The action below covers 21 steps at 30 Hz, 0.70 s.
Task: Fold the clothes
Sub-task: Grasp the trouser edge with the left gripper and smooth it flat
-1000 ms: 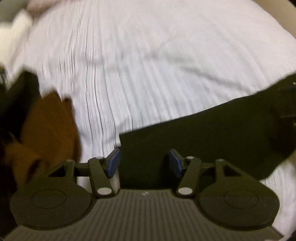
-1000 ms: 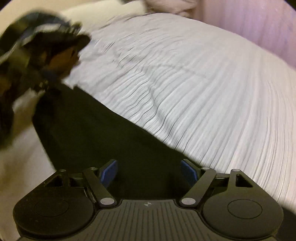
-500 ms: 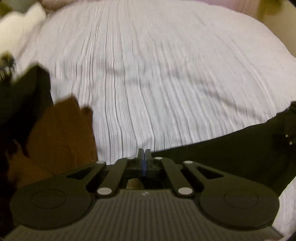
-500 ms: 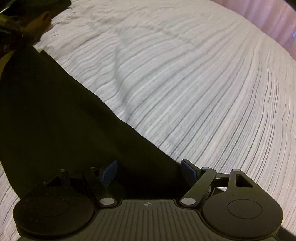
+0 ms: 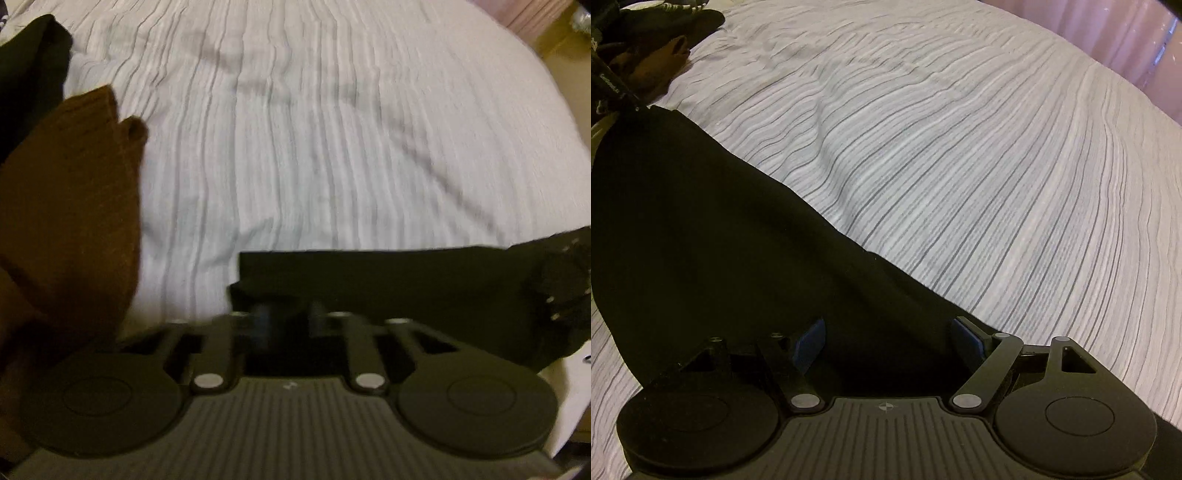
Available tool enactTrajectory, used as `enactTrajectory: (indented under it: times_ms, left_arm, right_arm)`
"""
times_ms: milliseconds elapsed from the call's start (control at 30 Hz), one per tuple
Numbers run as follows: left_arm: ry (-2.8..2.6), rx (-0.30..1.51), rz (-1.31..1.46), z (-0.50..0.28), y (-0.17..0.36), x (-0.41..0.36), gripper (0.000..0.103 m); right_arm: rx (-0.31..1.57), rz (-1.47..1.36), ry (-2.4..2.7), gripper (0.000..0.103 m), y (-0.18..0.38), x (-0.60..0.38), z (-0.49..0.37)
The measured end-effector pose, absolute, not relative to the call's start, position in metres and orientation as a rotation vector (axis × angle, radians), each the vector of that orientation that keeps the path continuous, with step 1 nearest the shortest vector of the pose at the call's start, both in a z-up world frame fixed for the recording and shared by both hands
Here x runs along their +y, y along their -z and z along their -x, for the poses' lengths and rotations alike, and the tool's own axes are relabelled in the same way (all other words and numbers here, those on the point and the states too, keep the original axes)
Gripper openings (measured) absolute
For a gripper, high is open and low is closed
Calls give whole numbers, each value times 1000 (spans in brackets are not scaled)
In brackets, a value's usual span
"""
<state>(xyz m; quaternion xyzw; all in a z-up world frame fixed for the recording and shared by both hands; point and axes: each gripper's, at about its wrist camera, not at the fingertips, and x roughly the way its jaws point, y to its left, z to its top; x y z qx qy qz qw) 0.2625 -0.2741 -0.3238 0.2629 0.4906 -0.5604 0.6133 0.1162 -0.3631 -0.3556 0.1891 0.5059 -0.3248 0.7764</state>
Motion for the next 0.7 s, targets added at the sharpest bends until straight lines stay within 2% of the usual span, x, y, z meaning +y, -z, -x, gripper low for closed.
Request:
enactTrajectory:
  times_ms: [33,100,233,367,533,600,700]
  left_arm:
    - [1296,1141,-594,-263,325,-275,5]
    - [1331,1029,-546,-264,306,-271,6]
    - [1274,1087,-629,-267,330,-279,5]
    - [1196,1088,-735,-265,343,-276,20]
    - [1250,970,-773,-242,318,-256,19]
    - [1318,912,-785,-225,304,-246,20]
    - [1431,854,-837,-196,293,-232,29]
  right_arm:
    - [1096,-409,706,78,355,-362,-115]
    - [1092,-406,718,78,351,-363,-113]
    - [1085,-427,759,78,350,-367,-107]
    - [1098,-449,802,78,355,-365,-102]
    - [1105,-512,924,78,357,-351,-81]
    - [1034,-574,982,78,348,-337,-70]
    - [920,-676,1011,78,336,-308,-59]
